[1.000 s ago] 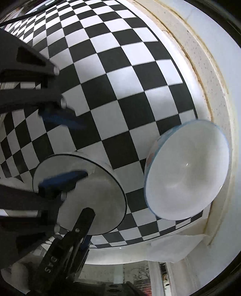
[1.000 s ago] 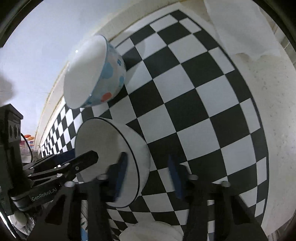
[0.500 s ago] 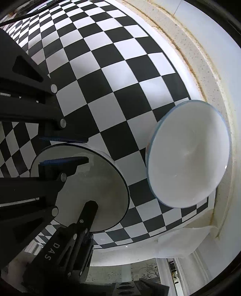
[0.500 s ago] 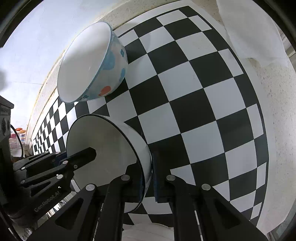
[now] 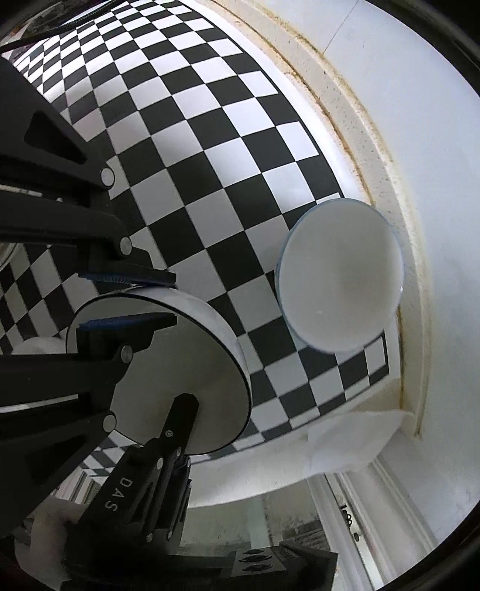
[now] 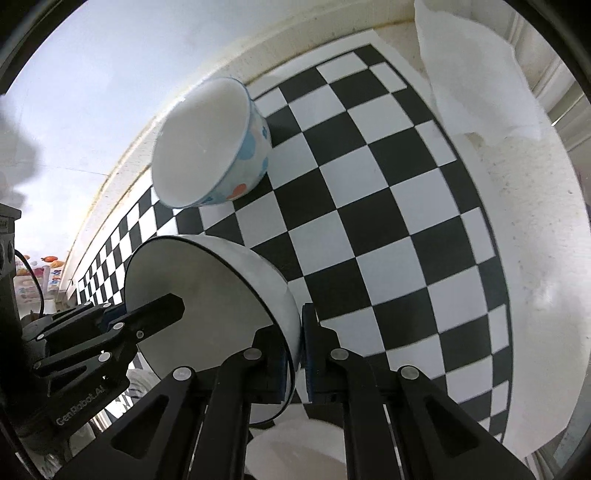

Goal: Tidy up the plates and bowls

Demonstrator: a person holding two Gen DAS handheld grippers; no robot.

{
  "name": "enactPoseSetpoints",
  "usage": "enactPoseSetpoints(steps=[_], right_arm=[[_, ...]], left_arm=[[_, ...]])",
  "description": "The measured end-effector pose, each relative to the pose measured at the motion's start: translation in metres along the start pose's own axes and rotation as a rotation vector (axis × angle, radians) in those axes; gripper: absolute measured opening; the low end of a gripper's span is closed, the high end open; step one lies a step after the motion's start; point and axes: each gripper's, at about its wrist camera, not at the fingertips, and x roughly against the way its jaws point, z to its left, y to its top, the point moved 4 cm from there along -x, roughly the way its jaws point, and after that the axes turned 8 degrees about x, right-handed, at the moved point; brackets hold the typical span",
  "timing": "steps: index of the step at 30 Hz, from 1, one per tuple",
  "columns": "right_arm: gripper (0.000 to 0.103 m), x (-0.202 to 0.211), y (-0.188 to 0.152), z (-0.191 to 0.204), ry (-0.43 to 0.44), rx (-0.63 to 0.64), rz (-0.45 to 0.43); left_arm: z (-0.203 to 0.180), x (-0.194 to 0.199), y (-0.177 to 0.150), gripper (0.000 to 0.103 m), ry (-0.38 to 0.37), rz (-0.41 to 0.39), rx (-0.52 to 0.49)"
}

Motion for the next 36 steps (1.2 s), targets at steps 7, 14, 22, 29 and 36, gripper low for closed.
enactPoseSetpoints(steps=[7,14,22,29,36], right_arm=[[0.008,0.037,-0.020,0.008,-0.009,0.017,-0.039],[0.008,0.070,-0.059,0.016,-0.015,0.037,-0.057],[0.008,0.078,-0.114,0.016,-0.021,0.035,-0.033],[0.008,0.066,-0.150,0.001,-0.020,0.004,0.009],[0.008,0.046,-0.165,-0.011,-0.020,-0.015,0.056]], left_arm=[[-0.011,0.036,-0.025,0.013,-0.026,-0.025,-0.035],[-0.017,0.059,-0.055,0.013,-0.048,-0.038,-0.057],[-0.031,0.051,-0.094,0.013,-0.054,-0.002,-0.089],[-0.040,0.029,-0.118,0.013,-0.036,0.052,-0.117],[-0.046,0.007,-0.127,0.013,-0.012,0.101,-0.126]])
